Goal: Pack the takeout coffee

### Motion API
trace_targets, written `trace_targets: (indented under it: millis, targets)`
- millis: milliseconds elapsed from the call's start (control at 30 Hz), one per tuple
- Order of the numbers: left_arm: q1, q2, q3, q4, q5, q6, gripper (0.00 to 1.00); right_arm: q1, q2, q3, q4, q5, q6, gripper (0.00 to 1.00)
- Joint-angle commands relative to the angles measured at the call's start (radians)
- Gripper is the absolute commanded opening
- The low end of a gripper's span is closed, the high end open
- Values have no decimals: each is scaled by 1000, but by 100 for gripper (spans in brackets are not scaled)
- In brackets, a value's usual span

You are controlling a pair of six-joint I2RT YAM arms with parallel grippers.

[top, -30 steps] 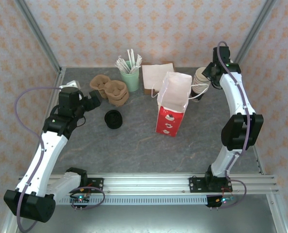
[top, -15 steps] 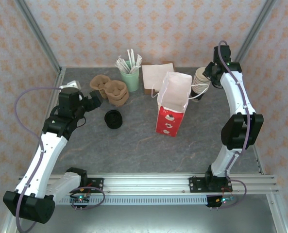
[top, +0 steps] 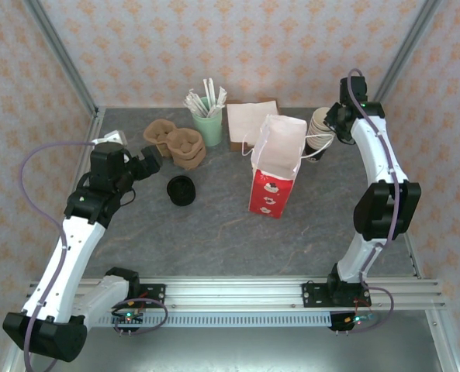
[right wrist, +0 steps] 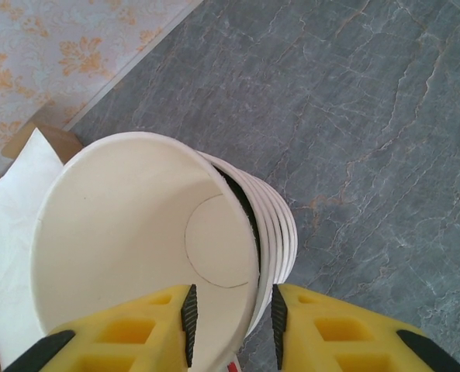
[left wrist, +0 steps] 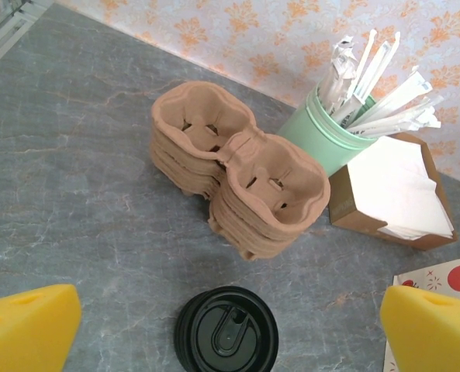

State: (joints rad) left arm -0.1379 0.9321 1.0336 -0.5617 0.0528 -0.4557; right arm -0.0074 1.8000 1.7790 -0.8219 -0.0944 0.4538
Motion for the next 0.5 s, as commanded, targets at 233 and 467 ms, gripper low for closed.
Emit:
trace_targets:
  millis: [233, 467]
  targets:
    - [-6, -29, 23, -41, 3, 2, 100, -5, -42, -23, 19, 6, 24, 30]
    - [-6, -31, 33, -52, 0, 5, 100, -5, -29, -17, 23, 4, 31, 30]
